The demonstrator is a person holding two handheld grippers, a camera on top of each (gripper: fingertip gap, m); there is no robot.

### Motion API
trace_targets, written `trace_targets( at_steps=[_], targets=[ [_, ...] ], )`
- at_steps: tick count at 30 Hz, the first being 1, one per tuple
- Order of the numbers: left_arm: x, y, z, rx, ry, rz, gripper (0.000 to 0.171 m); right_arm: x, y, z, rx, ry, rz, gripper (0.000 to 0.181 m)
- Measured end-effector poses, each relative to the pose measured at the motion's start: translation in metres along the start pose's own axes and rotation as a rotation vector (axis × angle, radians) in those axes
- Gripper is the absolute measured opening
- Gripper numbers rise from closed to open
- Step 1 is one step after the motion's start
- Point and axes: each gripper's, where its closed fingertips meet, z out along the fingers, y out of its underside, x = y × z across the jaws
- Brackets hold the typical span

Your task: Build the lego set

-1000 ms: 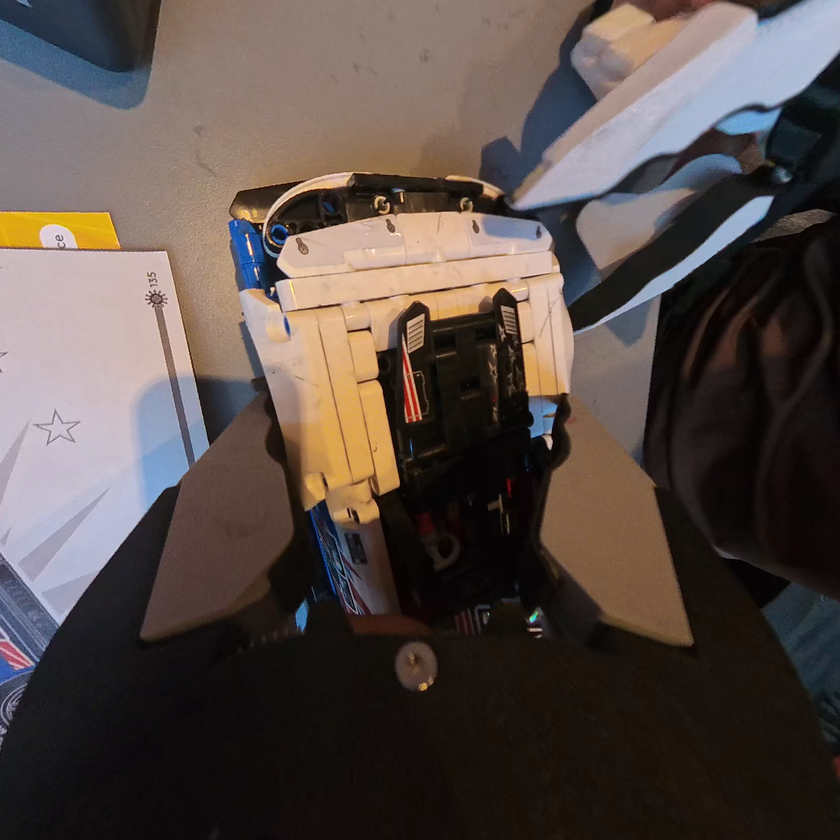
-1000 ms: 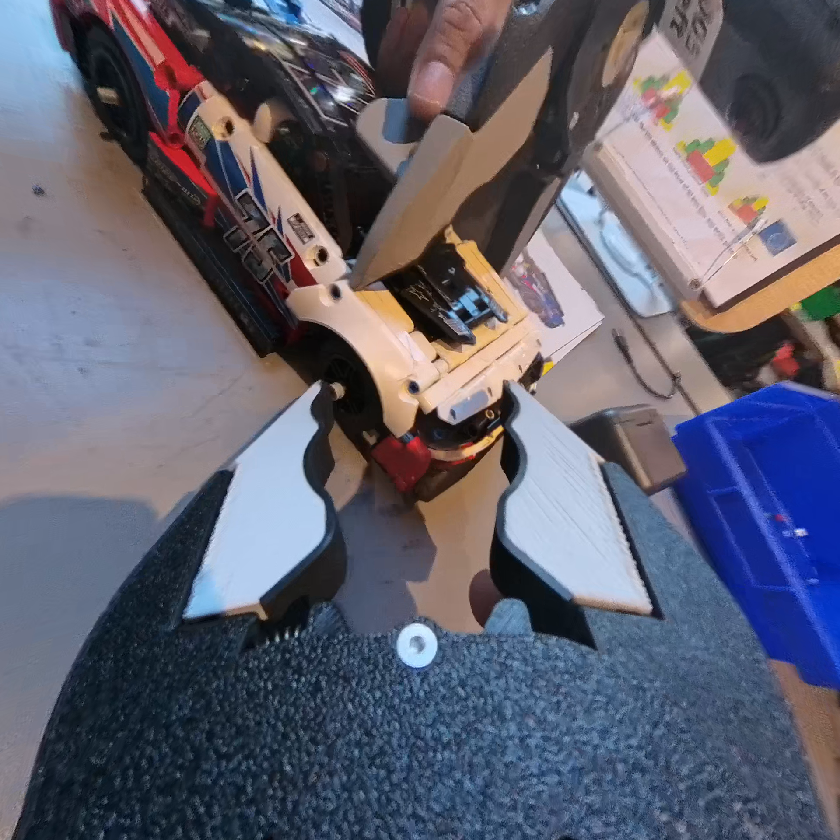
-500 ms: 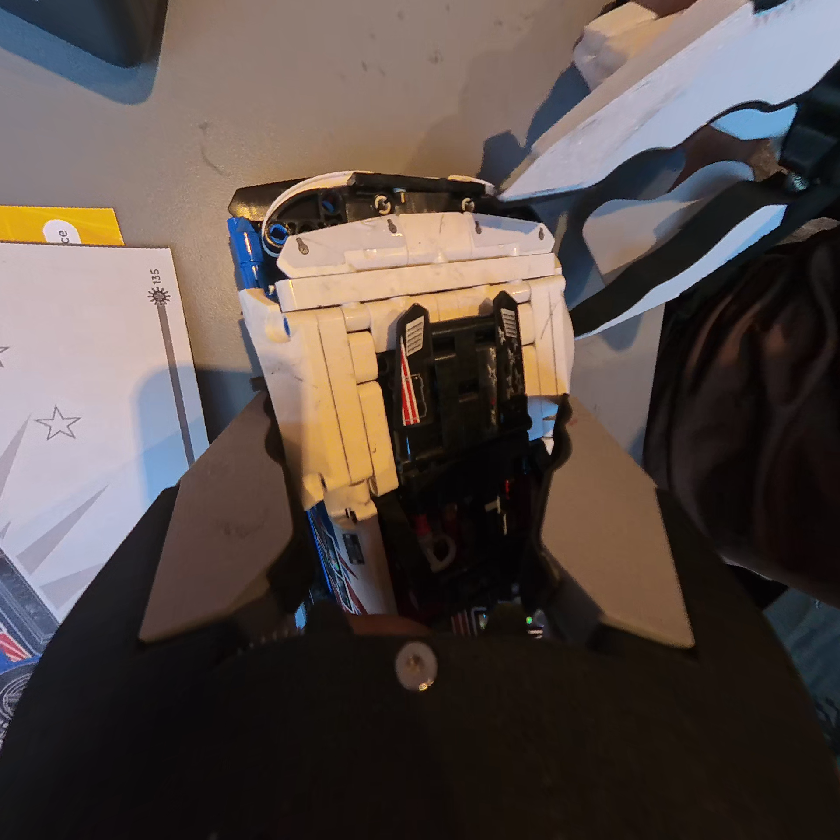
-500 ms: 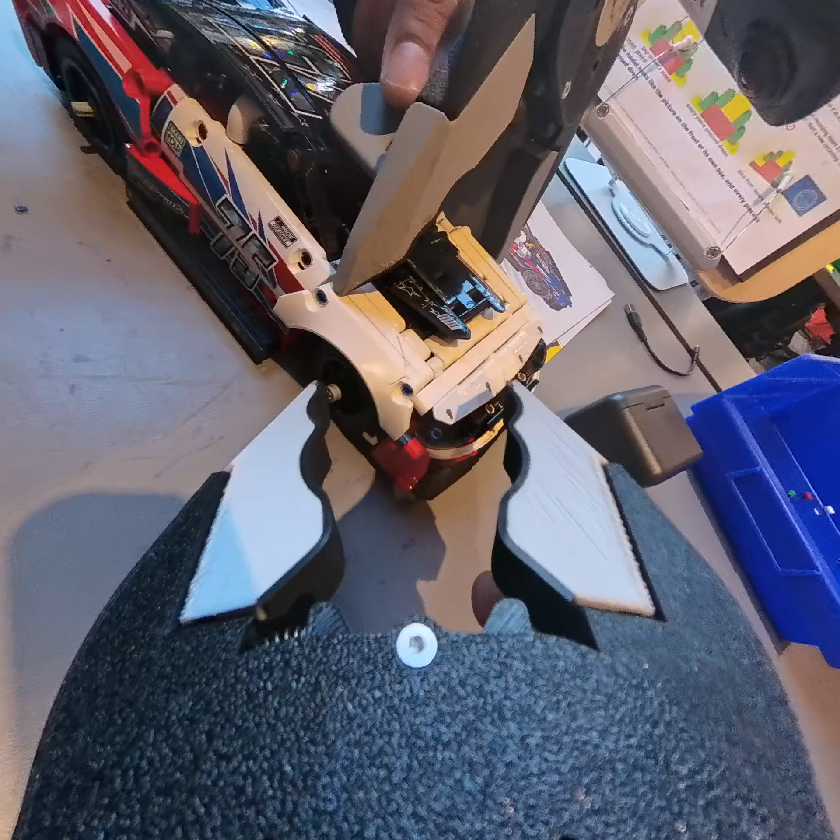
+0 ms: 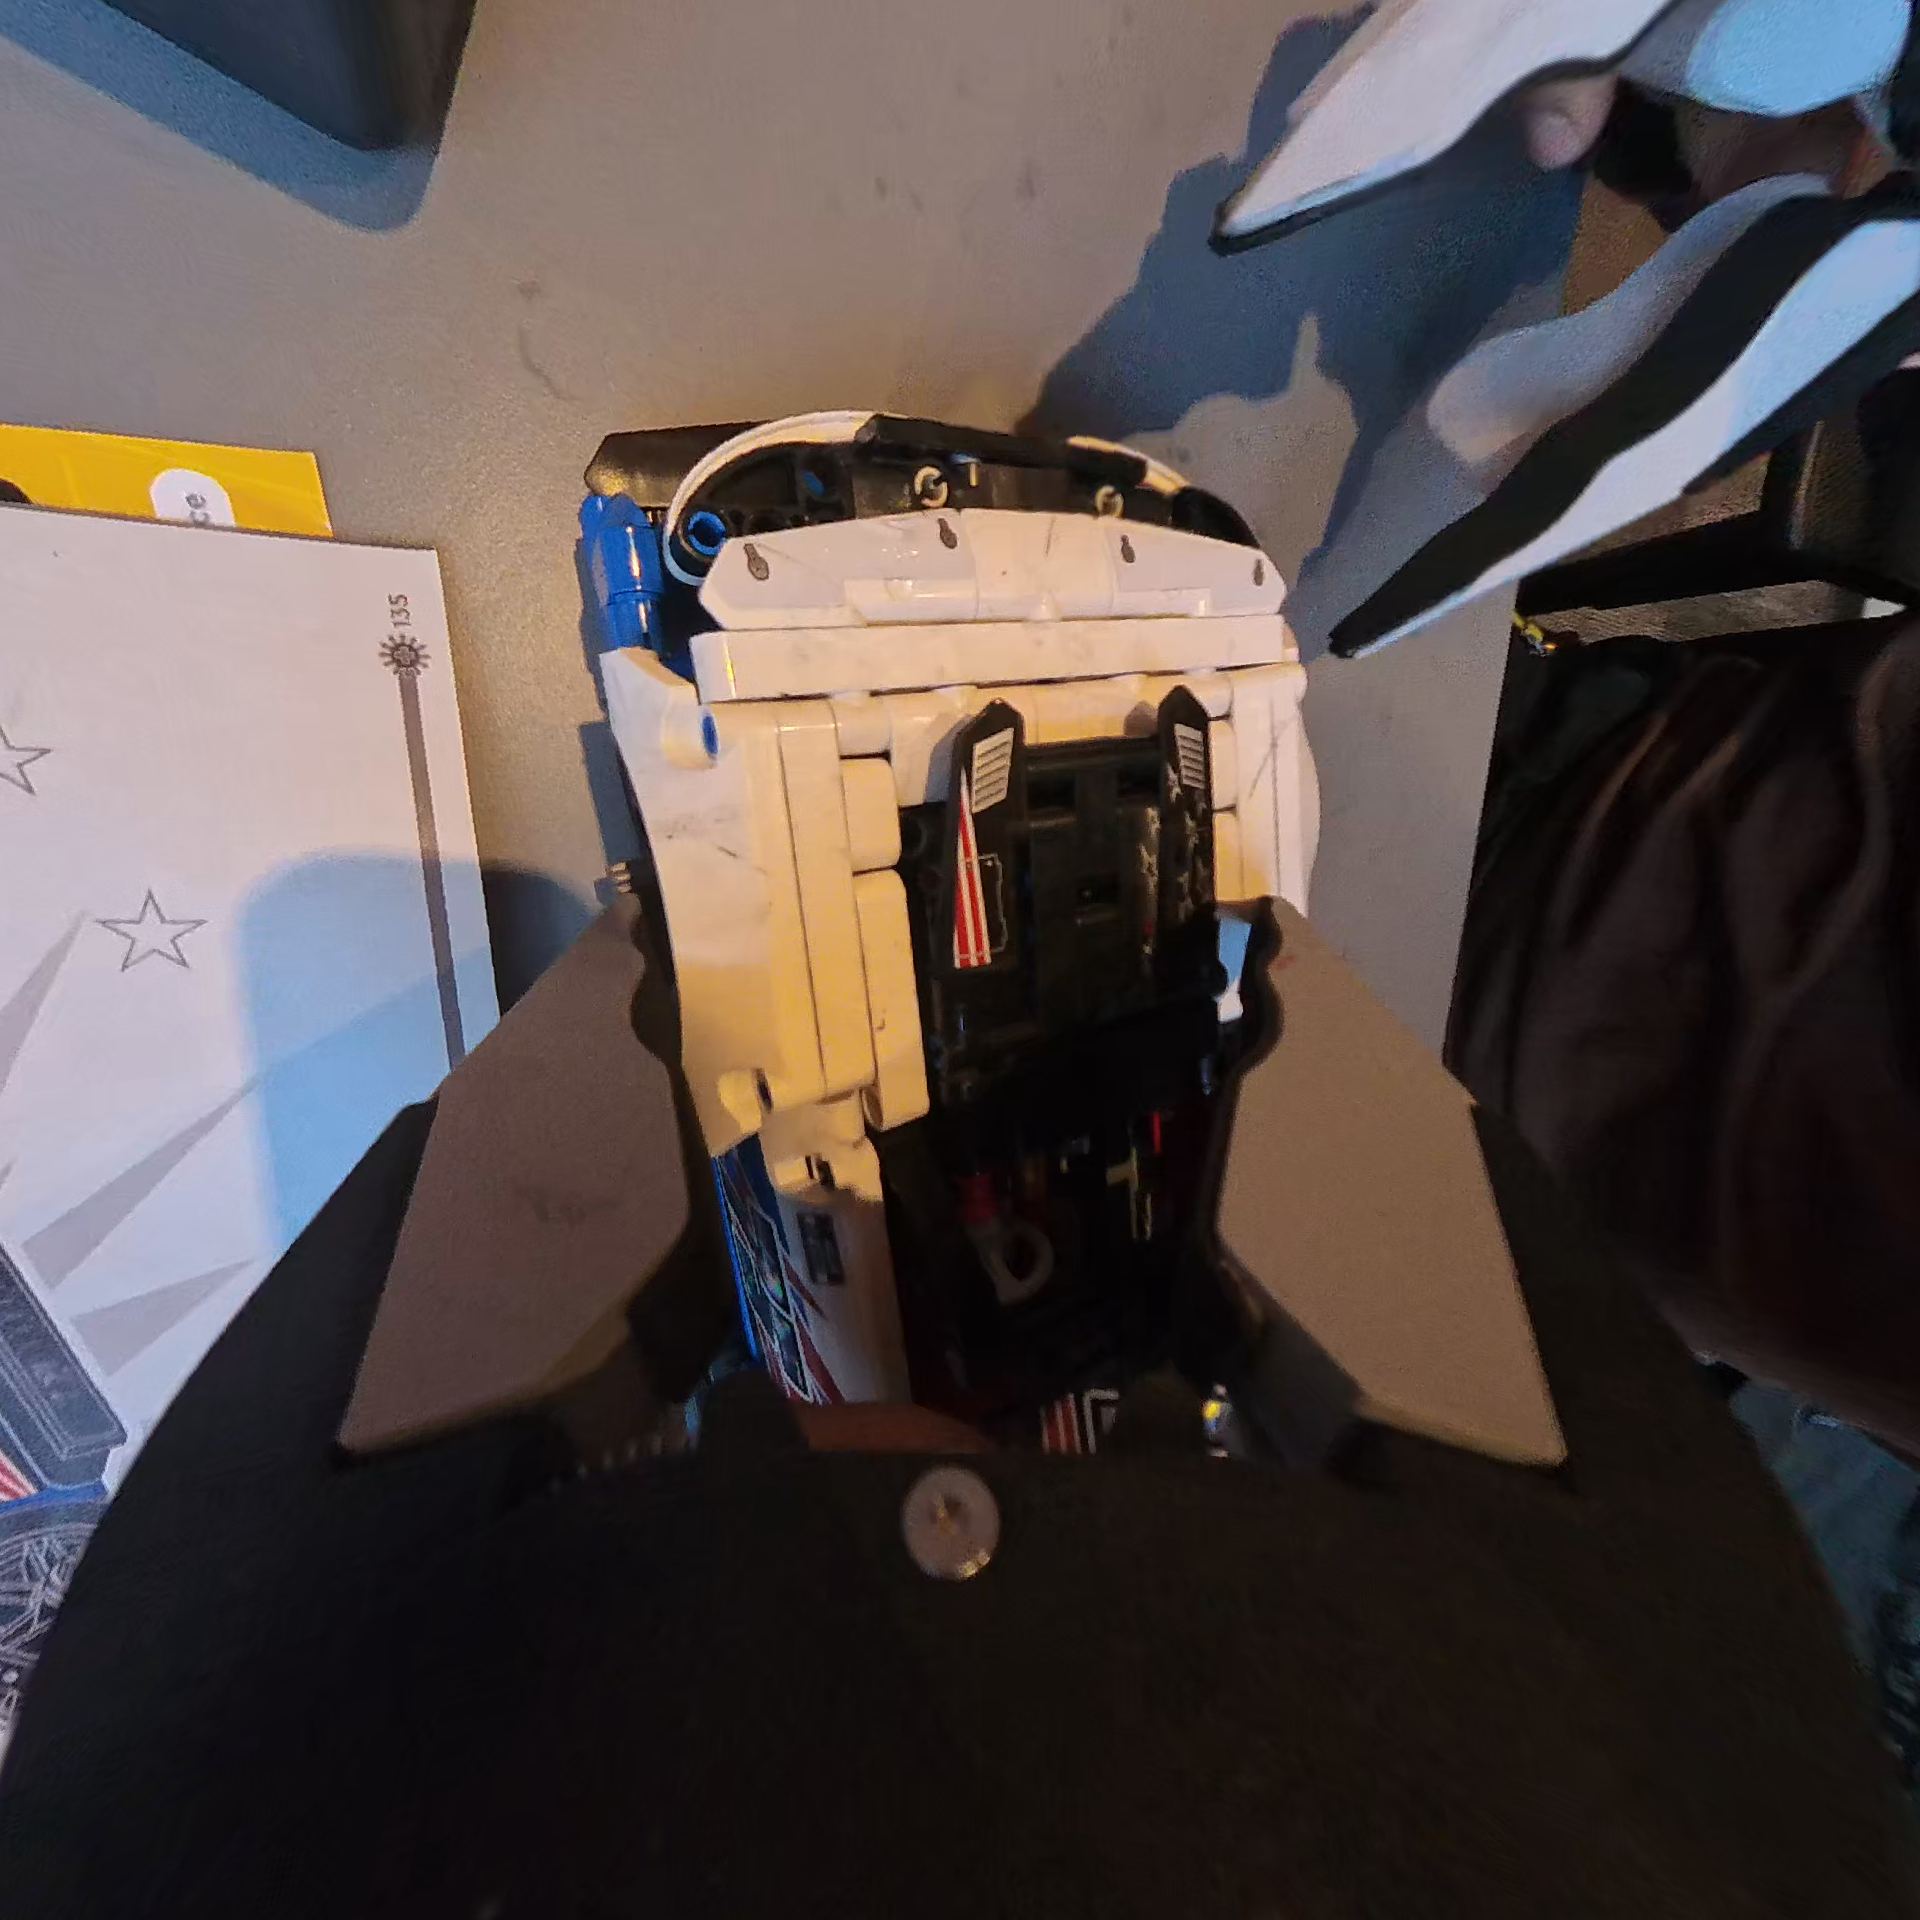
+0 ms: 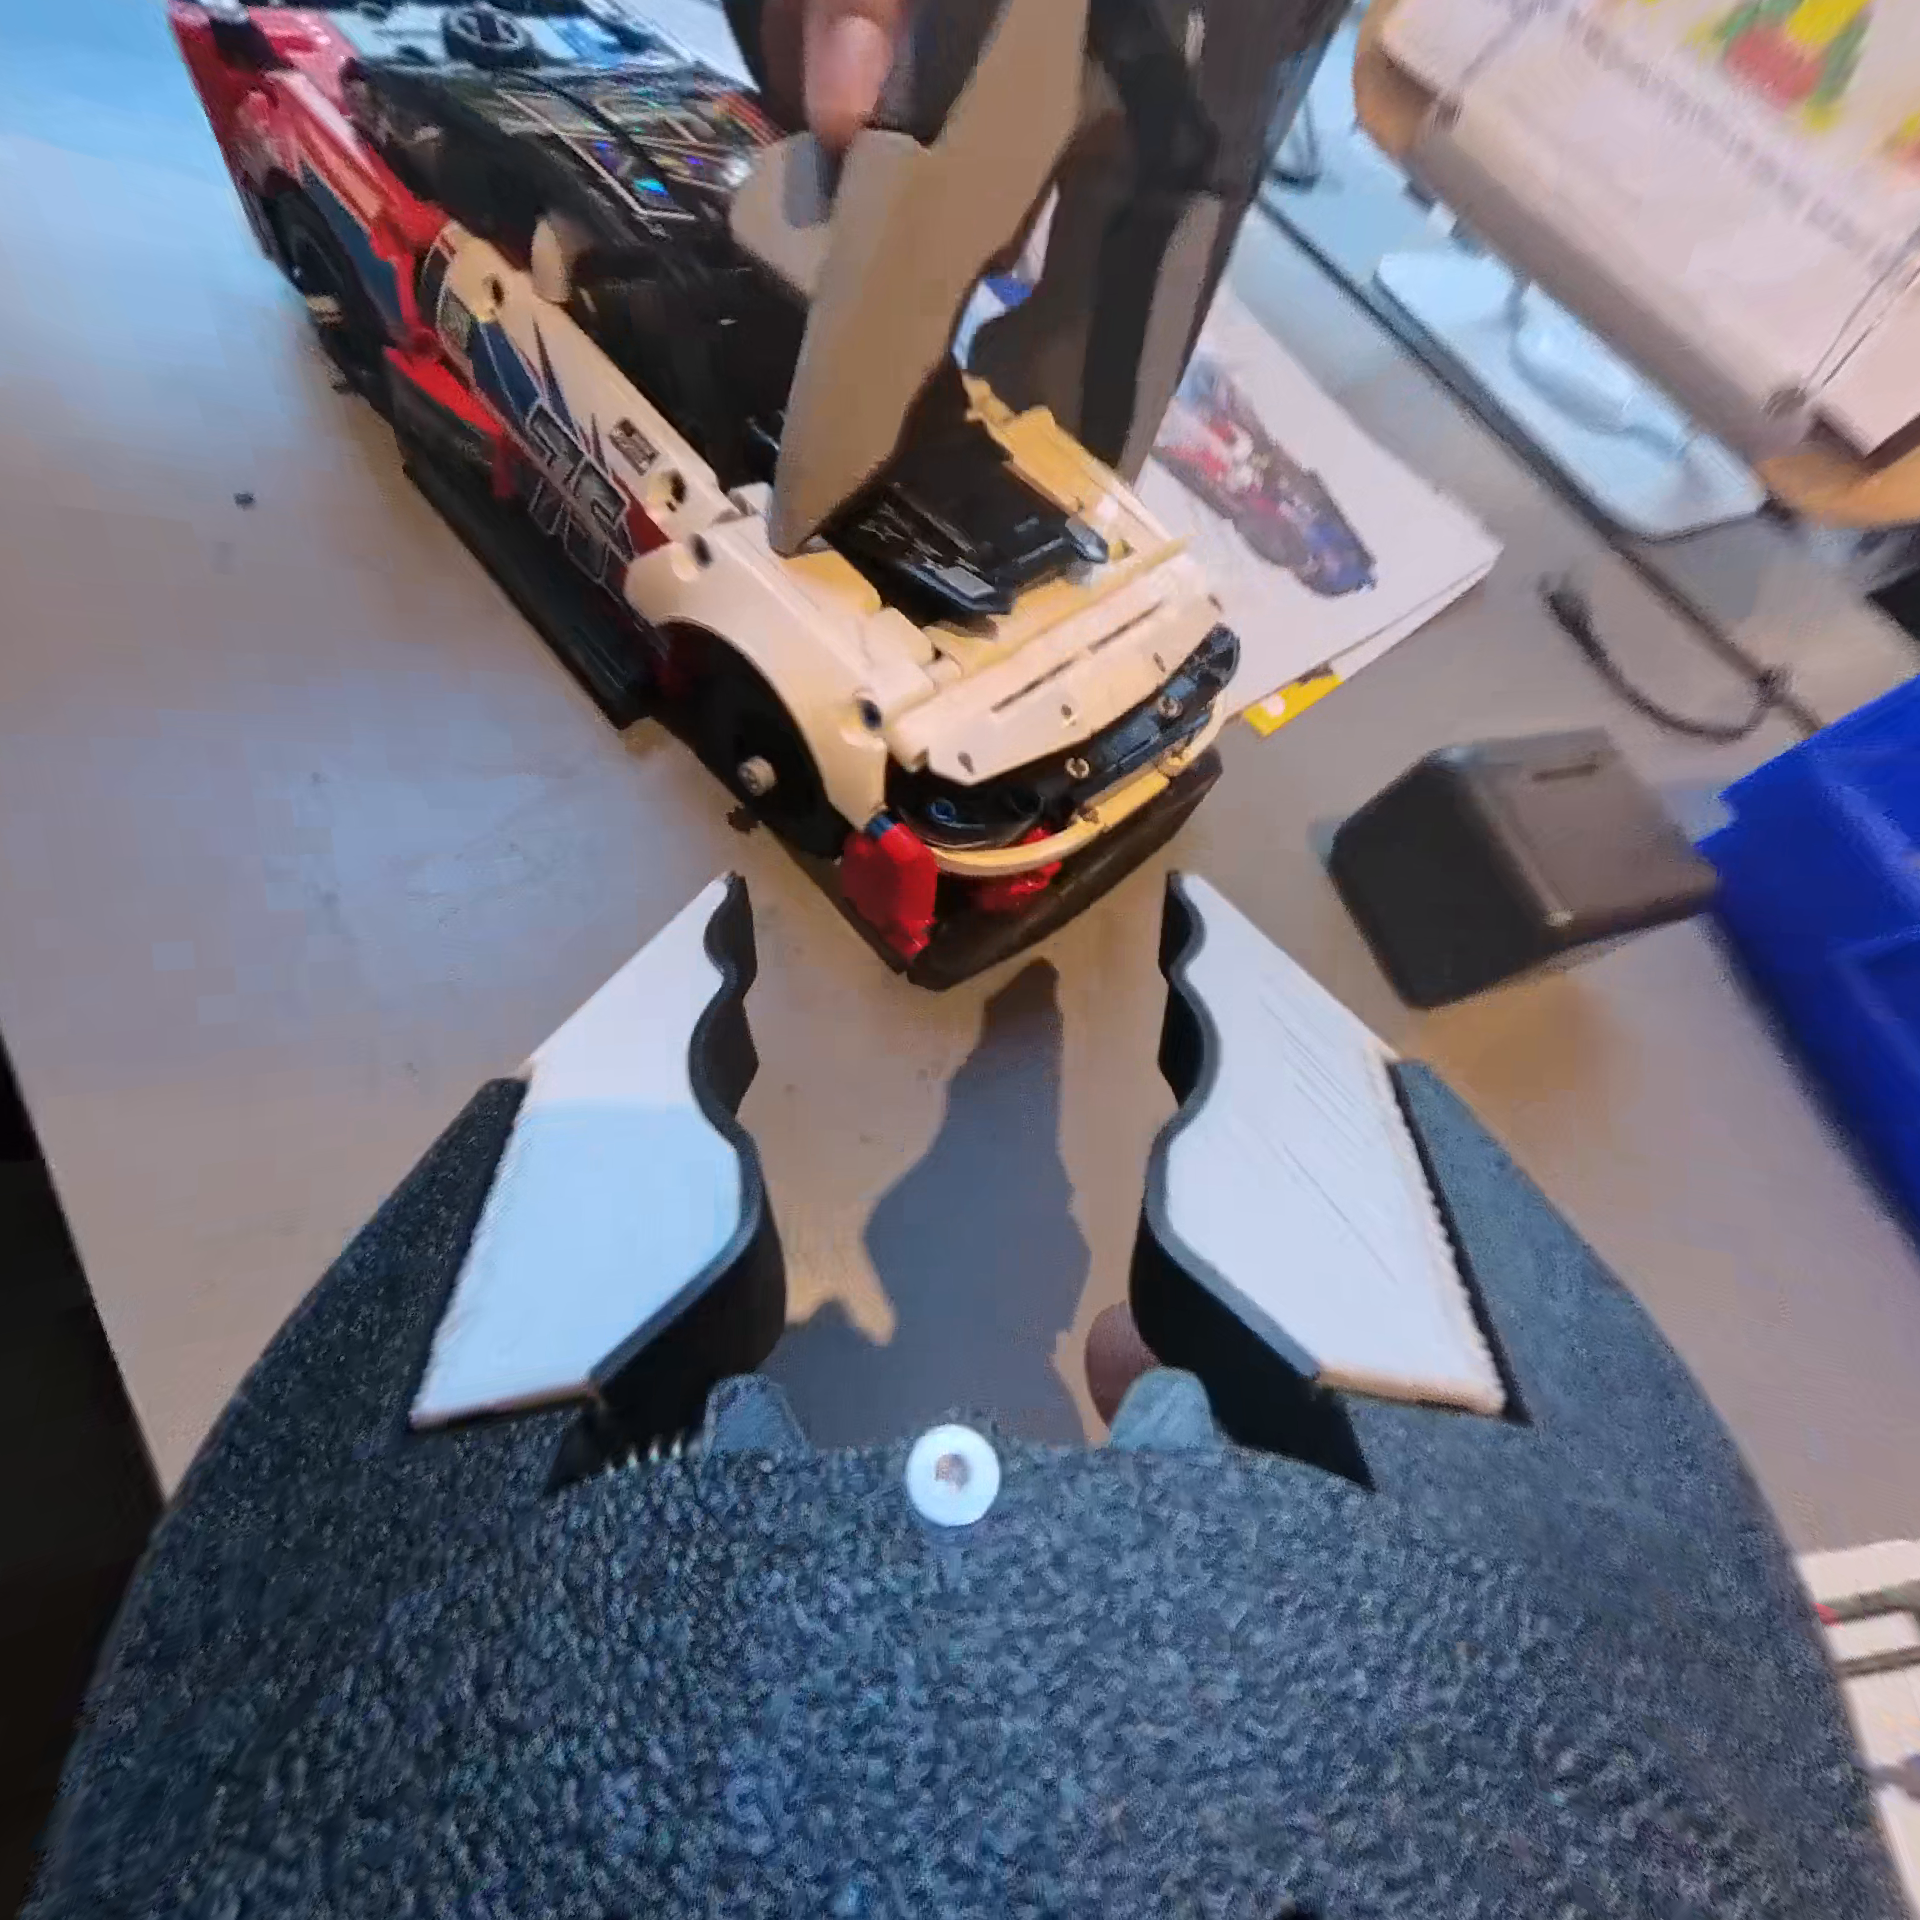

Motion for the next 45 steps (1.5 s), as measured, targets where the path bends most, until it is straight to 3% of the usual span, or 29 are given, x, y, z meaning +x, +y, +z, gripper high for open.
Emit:
trace_targets(
  at_steps=[3,8,11,14,16,20,30,34,36,39,43,45],
  targets=[
    [-0.001,-0.001,0.000,0.006,0.000,-0.019,0.105,-0.008,-0.006,0.002,-0.009,-0.024,0.062,0.079],
    [-0.001,0.000,-0.002,0.030,0.022,-0.023,0.100,-0.008,0.002,0.008,-0.081,0.108,-0.013,0.072],
    [0.000,0.001,-0.001,0.018,0.021,-0.009,0.100,-0.003,0.006,0.007,-0.074,0.058,0.056,0.077],
    [0.000,0.001,-0.001,0.006,0.025,-0.001,0.100,-0.006,0.023,0.020,-0.192,-0.082,0.173,0.094],
    [0.000,0.001,-0.001,0.001,0.026,0.002,0.100,-0.016,0.029,0.026,-0.249,-0.197,0.209,0.081],
    [0.011,0.008,0.001,-0.040,0.052,0.042,0.099,-0.020,0.025,0.022,-0.231,-0.188,0.192,0.046],
    [0.058,0.021,0.016,-0.156,0.091,0.287,0.094,-0.097,0.020,-0.015,-0.208,-0.277,0.104,0.049],
    [0.070,-0.014,-0.020,0.056,0.008,0.325,0.077,-0.075,0.027,-0.021,-0.195,-0.192,0.113,0.057],
    [0.063,-0.020,-0.052,0.149,-0.145,0.328,0.083,-0.064,0.022,-0.027,-0.147,-0.162,0.170,0.062],
    [0.057,0.012,-0.100,0.224,-0.348,0.306,0.099,-0.058,0.017,-0.033,-0.113,-0.117,0.217,0.084],
    [0.034,0.106,-0.137,0.276,-0.550,0.130,0.107,-0.061,0.015,-0.025,-0.122,-0.043,0.219,0.101],
    [0.027,0.152,-0.138,0.326,-0.559,-0.005,0.108,-0.063,0.018,-0.015,-0.151,-0.010,0.191,0.105]
  ],
)
